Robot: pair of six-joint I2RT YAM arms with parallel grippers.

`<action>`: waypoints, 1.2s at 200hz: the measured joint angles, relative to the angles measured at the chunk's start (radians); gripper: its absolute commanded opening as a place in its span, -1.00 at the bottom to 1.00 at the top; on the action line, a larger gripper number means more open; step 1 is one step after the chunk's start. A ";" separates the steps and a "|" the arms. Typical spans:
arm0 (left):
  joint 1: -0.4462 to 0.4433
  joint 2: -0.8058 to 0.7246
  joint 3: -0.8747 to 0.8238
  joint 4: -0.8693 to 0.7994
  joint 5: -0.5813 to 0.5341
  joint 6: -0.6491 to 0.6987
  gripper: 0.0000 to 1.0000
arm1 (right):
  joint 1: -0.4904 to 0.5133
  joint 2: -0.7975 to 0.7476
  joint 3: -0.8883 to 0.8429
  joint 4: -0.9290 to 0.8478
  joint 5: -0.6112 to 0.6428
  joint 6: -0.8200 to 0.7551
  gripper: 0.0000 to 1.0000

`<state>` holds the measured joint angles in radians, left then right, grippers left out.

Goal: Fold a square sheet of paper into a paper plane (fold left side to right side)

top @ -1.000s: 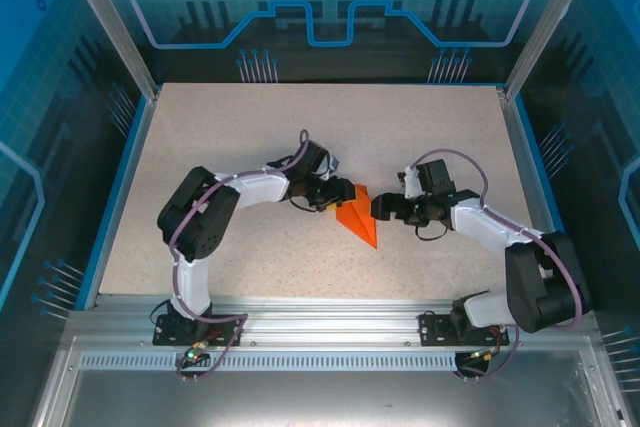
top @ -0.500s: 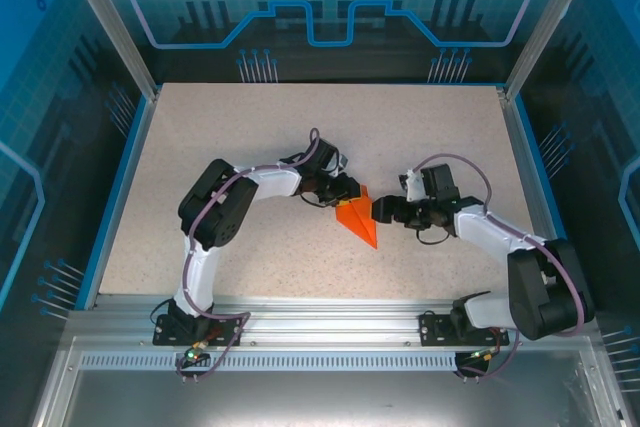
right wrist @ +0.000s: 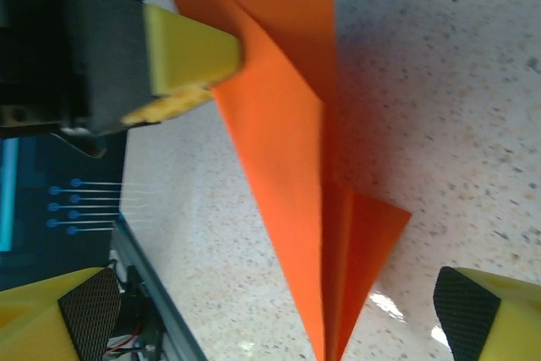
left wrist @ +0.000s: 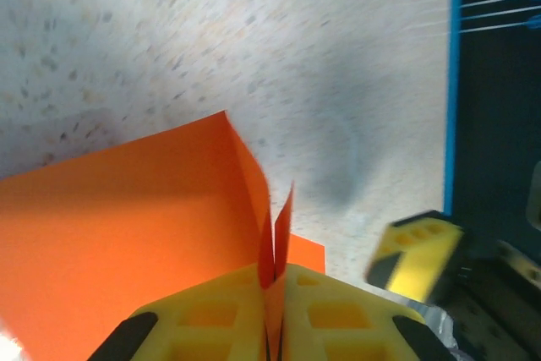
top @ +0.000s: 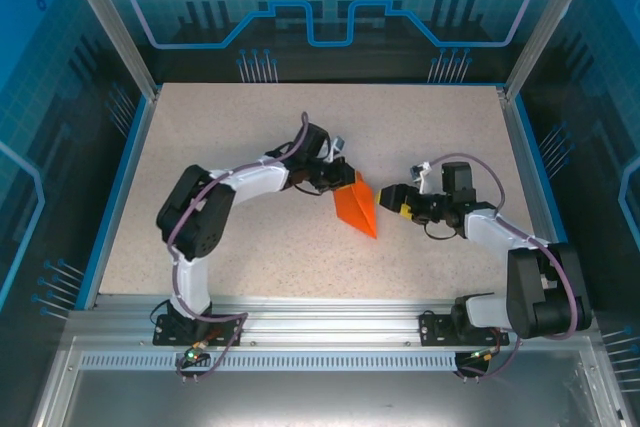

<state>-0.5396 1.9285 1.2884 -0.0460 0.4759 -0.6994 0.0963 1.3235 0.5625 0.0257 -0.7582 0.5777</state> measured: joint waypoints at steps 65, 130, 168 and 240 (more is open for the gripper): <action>0.055 -0.262 -0.008 -0.002 0.000 0.048 -0.69 | -0.007 0.031 0.027 0.166 -0.201 0.103 0.99; 0.055 -0.303 -0.007 -0.024 0.029 0.050 -0.68 | 0.058 0.073 0.071 0.365 -0.273 0.257 0.98; 0.055 -0.309 -0.007 -0.011 0.082 0.039 -0.67 | 0.133 0.113 0.104 0.445 -0.271 0.319 0.93; 0.055 -0.320 -0.013 0.026 0.124 0.017 -0.61 | 0.154 0.138 0.101 0.514 -0.245 0.381 -0.33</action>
<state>-0.4843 1.6089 1.2758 -0.0204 0.6003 -0.6823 0.2508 1.4620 0.6632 0.5400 -1.0031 0.9585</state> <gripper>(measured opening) 0.178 0.444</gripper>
